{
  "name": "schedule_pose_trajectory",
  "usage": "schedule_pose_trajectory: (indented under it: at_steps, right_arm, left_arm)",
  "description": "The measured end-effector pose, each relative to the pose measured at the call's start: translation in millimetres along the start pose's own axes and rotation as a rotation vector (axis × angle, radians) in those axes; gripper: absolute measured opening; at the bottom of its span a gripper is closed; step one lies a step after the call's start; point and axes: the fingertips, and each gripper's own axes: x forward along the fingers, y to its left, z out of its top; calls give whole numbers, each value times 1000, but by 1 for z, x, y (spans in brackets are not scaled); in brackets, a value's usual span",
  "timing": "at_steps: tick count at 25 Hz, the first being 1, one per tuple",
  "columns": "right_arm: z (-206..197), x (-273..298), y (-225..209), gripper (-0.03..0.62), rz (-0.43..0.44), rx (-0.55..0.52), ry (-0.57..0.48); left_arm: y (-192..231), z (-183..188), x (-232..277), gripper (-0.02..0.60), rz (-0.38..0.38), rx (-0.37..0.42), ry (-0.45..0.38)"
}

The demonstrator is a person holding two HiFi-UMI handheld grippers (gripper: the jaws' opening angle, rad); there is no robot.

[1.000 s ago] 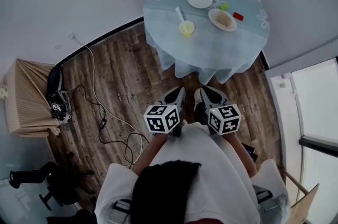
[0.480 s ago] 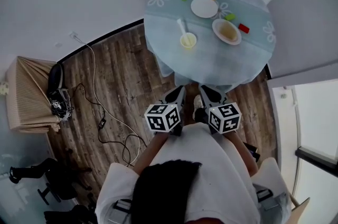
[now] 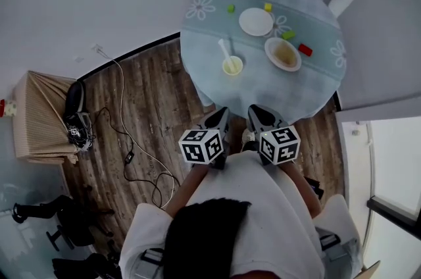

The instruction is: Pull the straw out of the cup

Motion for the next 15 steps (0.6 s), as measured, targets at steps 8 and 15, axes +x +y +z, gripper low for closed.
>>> schedule_pose_trajectory:
  at_steps: [8,15]
  right_arm:
    - [18,9,-18,37,74,-4,-2]
    - [26,13,-31,37,118,-11,2]
  left_arm:
    - [-7,14,18,8,35,-29,-18]
    - [-18,18,31,8,55,-28,-31]
